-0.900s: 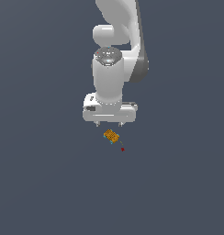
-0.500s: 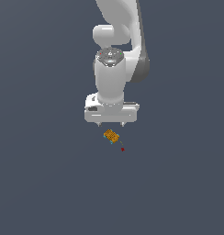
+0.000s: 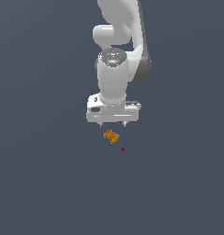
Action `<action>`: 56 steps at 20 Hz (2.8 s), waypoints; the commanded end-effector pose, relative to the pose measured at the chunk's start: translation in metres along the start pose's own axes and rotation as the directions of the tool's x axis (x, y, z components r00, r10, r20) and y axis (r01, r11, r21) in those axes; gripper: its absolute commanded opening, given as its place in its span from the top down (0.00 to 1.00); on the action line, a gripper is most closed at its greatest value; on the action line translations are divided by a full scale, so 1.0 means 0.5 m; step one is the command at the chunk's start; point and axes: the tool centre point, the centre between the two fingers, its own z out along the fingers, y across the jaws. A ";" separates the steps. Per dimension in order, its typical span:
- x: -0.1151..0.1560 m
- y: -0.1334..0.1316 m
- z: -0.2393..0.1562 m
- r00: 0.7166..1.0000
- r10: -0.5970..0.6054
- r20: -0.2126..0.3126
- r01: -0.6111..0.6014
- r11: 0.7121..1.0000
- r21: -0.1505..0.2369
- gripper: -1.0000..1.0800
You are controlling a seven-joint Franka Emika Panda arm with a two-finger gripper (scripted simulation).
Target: Pick up the object and move it to a goal position.
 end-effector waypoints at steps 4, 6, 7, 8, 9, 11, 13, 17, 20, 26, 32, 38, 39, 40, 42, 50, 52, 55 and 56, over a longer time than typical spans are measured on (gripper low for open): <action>-0.001 0.000 0.011 0.999 -0.035 0.002 0.035 0.999 -0.002 0.04; -0.002 -0.001 0.018 0.998 -0.060 0.003 0.060 0.998 -0.003 0.04; -0.002 -0.001 0.023 0.997 -0.074 0.004 0.074 0.997 -0.003 0.04; -0.003 -0.001 0.028 0.996 -0.090 0.005 0.090 0.996 -0.004 0.04; -0.003 -0.002 0.033 0.994 -0.107 0.005 0.107 0.994 -0.004 0.04; -0.005 -0.002 0.045 0.989 -0.146 0.007 0.146 0.989 -0.005 0.04; -0.006 -0.003 0.058 0.982 -0.191 0.010 0.191 0.982 -0.006 0.04; -0.011 -0.006 0.091 0.955 -0.297 0.015 0.297 0.955 -0.006 0.04; -0.016 -0.010 0.117 0.925 -0.381 0.019 0.381 0.925 -0.004 0.04; -0.027 -0.017 0.168 0.843 -0.538 0.023 0.538 0.843 0.004 0.04; -0.036 -0.025 0.207 0.760 -0.649 0.023 0.649 0.761 0.012 0.04; -0.043 -0.030 0.230 0.704 -0.710 0.021 0.710 0.704 0.018 0.04; -0.044 -0.031 0.232 0.698 -0.716 0.021 0.716 0.698 0.019 0.04; -0.044 -0.031 0.234 0.693 -0.721 0.021 0.721 0.693 0.019 0.04; -0.045 -0.032 0.236 0.686 -0.727 0.020 0.727 0.686 0.020 0.04; -0.046 -0.031 0.253 0.687 -0.726 0.021 0.726 0.687 0.020 0.04; -0.047 -0.031 0.269 0.686 -0.727 0.020 0.727 0.687 0.020 0.04; -0.049 -0.032 0.300 0.685 -0.729 0.020 0.728 0.685 0.020 0.04; -0.050 -0.031 0.310 0.685 -0.729 0.020 0.728 0.685 0.020 0.04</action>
